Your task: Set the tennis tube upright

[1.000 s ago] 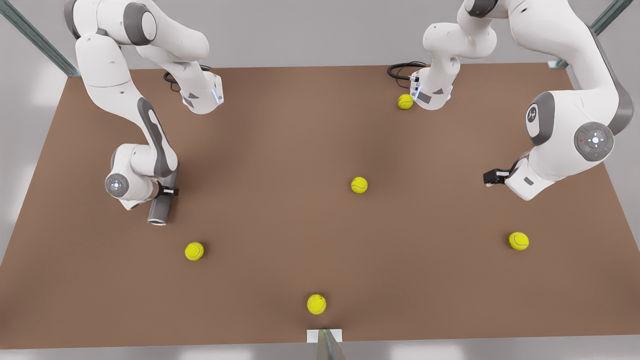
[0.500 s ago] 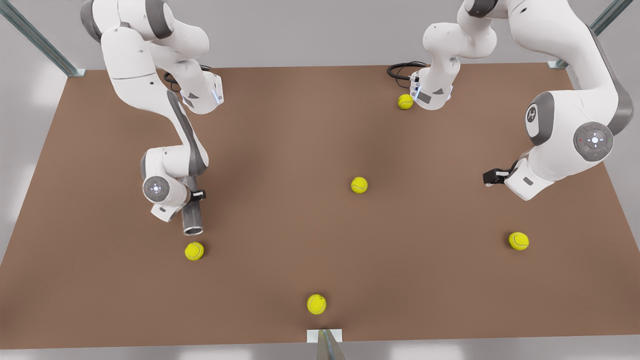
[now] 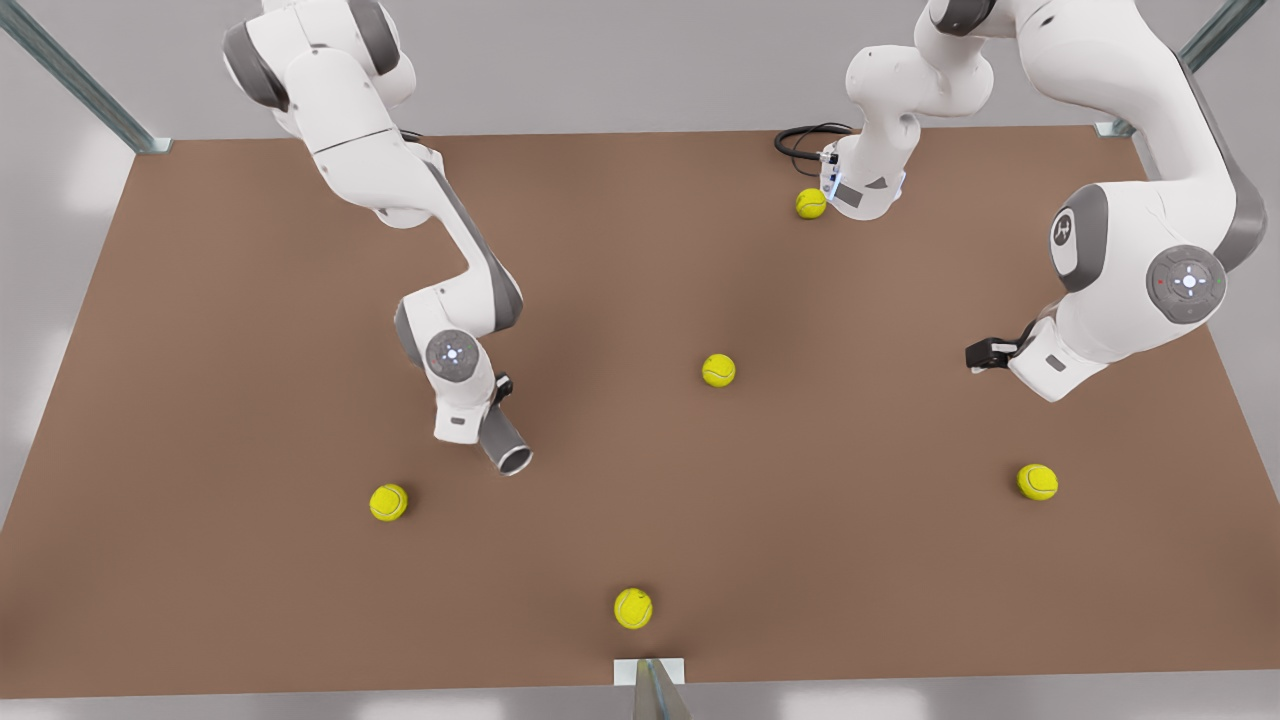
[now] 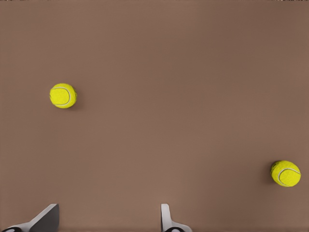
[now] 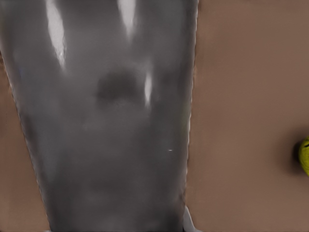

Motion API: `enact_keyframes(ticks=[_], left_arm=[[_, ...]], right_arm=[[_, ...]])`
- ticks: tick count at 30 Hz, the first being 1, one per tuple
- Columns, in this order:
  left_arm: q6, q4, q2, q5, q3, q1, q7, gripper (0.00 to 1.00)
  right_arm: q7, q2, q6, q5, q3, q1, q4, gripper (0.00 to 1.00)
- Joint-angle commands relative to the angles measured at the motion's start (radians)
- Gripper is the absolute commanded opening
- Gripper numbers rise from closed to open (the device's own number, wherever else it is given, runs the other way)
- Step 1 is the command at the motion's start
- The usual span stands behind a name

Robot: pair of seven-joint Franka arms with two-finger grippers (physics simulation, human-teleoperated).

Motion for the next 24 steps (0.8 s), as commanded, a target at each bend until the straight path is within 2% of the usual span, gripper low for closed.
enact_keyframes(ticks=[1,5,9,18,19,20,23,24], left_arm=[[0.0,0.001,0.0,0.0,0.0,0.0,0.0,1.0],[0.002,0.001,0.0,0.0,0.0,0.0,0.002,1.0],[0.002,0.001,0.001,0.0,0.0,0.0,0.002,1.0],[0.002,0.001,0.008,0.0,0.0,0.0,0.002,1.0],[0.002,0.001,0.008,0.0,0.0,0.0,0.002,1.0],[0.002,-0.001,0.008,0.0,0.0,0.0,0.002,1.0],[0.002,-0.001,0.008,0.0,0.0,0.0,0.002,1.0],[0.002,0.001,0.008,0.0,0.0,0.0,0.002,1.0]], right_arm=[[-0.019,0.013,0.0,0.0,0.001,0.011,0.017,0.77],[-0.042,0.037,0.014,-0.008,0.001,0.087,0.044,0.78],[-0.338,0.143,0.032,-0.008,0.001,0.121,0.179,0.78],[-0.446,0.214,0.129,-0.014,0.017,0.196,0.262,0.8],[-0.441,0.218,0.129,-0.014,0.017,0.198,0.262,0.84],[-0.447,0.218,0.129,-0.011,0.017,0.198,0.262,1.0],[-0.45,0.207,0.085,0.0,0.018,0.196,0.254,1.0],[-0.449,0.175,-0.006,0.007,0.032,0.185,0.256,1.0]])
